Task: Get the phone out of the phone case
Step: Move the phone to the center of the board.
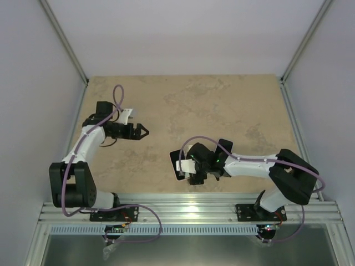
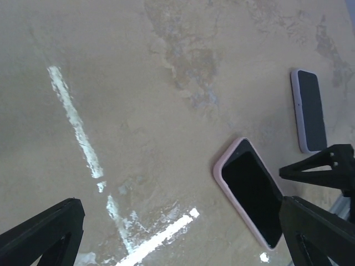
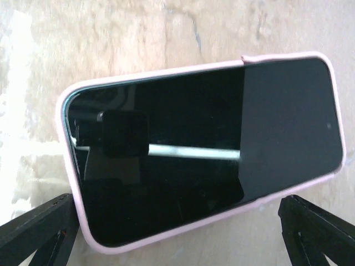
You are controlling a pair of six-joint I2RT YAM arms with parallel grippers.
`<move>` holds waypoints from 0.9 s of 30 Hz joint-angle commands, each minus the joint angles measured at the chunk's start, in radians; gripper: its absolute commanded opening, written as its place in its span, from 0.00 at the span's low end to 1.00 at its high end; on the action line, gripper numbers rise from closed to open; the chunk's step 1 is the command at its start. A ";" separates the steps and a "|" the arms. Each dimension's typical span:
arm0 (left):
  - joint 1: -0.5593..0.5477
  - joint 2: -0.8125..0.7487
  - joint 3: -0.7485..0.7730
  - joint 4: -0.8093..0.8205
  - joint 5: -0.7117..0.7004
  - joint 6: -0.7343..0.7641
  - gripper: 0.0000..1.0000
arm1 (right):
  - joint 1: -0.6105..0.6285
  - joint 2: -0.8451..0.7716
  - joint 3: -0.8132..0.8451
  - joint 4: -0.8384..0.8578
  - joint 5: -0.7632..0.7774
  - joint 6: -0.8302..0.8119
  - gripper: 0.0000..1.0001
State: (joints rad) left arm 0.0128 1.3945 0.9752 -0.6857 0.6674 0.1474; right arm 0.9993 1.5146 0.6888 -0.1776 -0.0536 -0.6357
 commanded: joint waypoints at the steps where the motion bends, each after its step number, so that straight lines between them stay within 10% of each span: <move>1: -0.004 0.020 -0.035 0.040 0.093 -0.050 0.99 | -0.001 0.090 0.042 0.102 0.009 0.021 1.00; 15: -0.005 0.110 -0.045 0.152 0.082 -0.185 0.99 | -0.178 0.296 0.356 0.098 -0.108 0.122 1.00; 27: -0.068 0.208 -0.132 0.450 0.195 -0.498 0.95 | -0.461 0.158 0.354 -0.195 -0.654 0.528 0.90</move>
State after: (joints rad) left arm -0.0277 1.5810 0.8970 -0.3717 0.8131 -0.2211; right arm 0.6231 1.6096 1.0454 -0.2489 -0.4713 -0.2913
